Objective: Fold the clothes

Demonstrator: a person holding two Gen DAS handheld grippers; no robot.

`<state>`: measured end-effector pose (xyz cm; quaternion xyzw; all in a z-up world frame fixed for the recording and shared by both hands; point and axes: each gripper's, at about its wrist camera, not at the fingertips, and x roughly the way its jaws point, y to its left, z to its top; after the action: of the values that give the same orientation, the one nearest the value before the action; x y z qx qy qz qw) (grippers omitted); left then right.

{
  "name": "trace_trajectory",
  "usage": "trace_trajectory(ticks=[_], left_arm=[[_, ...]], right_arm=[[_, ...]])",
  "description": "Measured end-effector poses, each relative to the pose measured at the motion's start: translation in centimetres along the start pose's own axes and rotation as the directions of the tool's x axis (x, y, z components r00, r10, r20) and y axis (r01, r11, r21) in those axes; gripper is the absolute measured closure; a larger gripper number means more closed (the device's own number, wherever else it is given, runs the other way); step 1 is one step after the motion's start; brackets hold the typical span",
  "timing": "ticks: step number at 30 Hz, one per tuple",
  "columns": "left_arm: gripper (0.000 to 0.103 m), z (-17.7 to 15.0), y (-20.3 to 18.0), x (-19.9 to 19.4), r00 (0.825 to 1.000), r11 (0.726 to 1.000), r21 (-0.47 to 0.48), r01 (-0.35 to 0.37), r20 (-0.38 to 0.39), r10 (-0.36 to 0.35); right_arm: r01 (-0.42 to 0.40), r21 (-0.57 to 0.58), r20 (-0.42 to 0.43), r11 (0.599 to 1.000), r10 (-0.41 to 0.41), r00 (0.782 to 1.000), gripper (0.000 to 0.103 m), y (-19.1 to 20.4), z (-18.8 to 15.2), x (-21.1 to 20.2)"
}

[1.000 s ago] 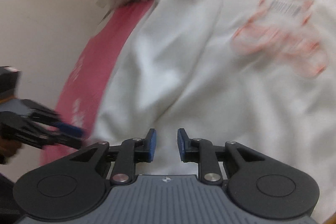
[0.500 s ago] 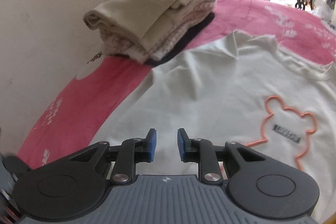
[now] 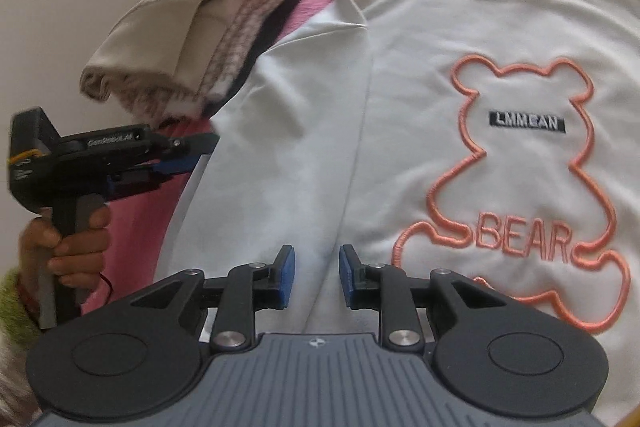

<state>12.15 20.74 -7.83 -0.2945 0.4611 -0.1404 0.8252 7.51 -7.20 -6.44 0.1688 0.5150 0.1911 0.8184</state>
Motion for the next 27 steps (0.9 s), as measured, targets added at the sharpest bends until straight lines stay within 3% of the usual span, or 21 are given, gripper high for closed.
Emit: trace_trajectory(ticks=[3, 7, 10, 11, 12, 14, 20, 25, 27], left_arm=[[0.071, 0.9, 0.5, 0.7, 1.000, 0.998, -0.056, 0.031, 0.000, -0.031], [0.071, 1.2, 0.4, 0.9, 0.999, 0.997, -0.063, 0.046, -0.010, -0.046], [0.080, 1.4, 0.7, 1.3, 0.999, 0.996, -0.081, 0.036, -0.018, -0.038], [0.091, 1.5, 0.7, 1.3, 0.999, 0.996, -0.088, 0.027, -0.019, -0.028], [0.096, 1.7, 0.9, 1.4, 1.000, 0.995, -0.095, 0.019, -0.019, -0.021], [0.098, 2.0, 0.9, 1.2, 1.000, 0.995, -0.102, 0.001, -0.013, -0.002], [0.099, 3.2, 0.9, 1.4, 0.998, 0.997, -0.076, -0.019, -0.057, 0.015], [0.098, 3.7, 1.2, 1.7, 0.997, 1.000, 0.006, -0.005, -0.083, 0.005], [0.097, 3.7, 1.4, 1.9, 0.996, 1.000, 0.030, 0.000, -0.090, 0.003]], right_arm=[[-0.006, 0.007, 0.003, 1.000, 0.006, 1.000, 0.077, -0.1, 0.1, 0.1], [-0.008, 0.002, 0.005, 1.000, 0.008, 1.000, 0.077, -0.1, 0.7, 0.4], [-0.009, -0.007, 0.005, 1.000, 0.009, 1.000, 0.077, 0.1, 1.1, 0.7], [-0.007, -0.011, 0.006, 1.000, 0.007, 1.000, 0.077, 0.2, 1.2, 0.8], [-0.001, -0.020, 0.008, 1.000, 0.002, 1.000, 0.077, 0.2, 1.3, 0.9], [0.018, -0.044, 0.015, 0.999, -0.018, 1.000, 0.077, 0.4, 1.4, 1.0], [0.067, -0.082, 0.027, 0.994, -0.065, 0.998, 0.077, 0.5, 2.7, 1.3], [-0.009, 0.007, 0.009, 1.000, 0.009, 1.000, 0.070, -0.9, 4.4, 2.4], [-0.035, 0.012, -0.010, 0.999, 0.035, 0.999, 0.074, -1.2, 4.7, 2.9]])
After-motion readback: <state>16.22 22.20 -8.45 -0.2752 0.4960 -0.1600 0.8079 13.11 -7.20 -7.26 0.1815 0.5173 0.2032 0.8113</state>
